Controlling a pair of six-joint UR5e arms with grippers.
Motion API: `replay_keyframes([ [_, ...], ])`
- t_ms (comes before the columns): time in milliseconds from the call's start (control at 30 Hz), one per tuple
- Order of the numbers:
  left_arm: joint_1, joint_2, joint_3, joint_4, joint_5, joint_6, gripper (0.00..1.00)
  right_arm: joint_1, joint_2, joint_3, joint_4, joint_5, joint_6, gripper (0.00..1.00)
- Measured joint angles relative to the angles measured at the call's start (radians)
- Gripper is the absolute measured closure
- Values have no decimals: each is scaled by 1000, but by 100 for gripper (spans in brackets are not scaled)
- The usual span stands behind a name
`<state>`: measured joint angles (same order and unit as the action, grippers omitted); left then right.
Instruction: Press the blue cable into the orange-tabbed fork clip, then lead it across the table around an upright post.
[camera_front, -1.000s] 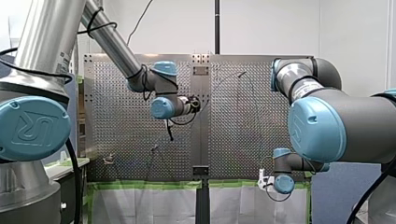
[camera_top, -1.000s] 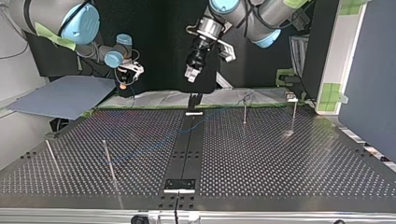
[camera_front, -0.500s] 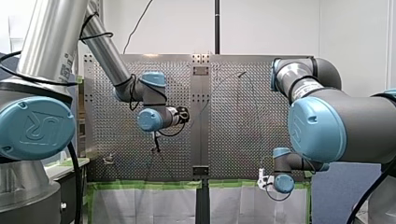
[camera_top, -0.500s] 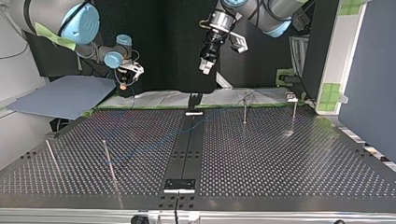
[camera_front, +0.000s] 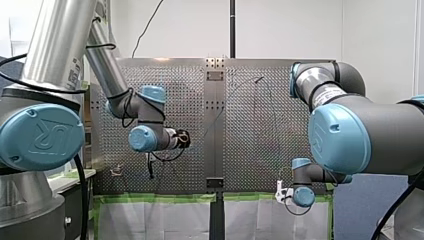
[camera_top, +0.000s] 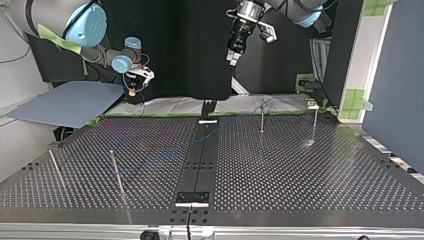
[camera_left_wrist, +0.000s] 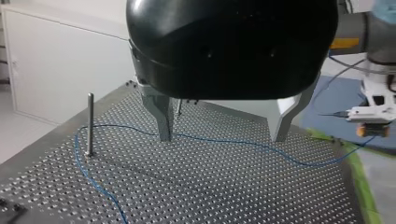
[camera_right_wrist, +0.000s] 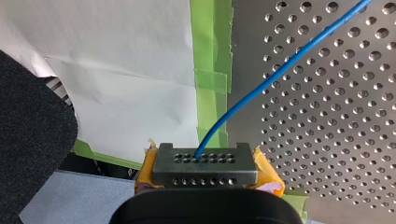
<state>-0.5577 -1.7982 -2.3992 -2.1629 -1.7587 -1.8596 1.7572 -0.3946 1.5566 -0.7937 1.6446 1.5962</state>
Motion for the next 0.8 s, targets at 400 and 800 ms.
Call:
replay_keyframes([
  [400, 19, 0, -9, 88, 29, -39, 0, 2, 0, 0, 0, -10, 0, 100],
  [800, 20, 0, -9, 99, 31, -42, 0, 2, 0, 0, 0, -12, 1, 100],
])
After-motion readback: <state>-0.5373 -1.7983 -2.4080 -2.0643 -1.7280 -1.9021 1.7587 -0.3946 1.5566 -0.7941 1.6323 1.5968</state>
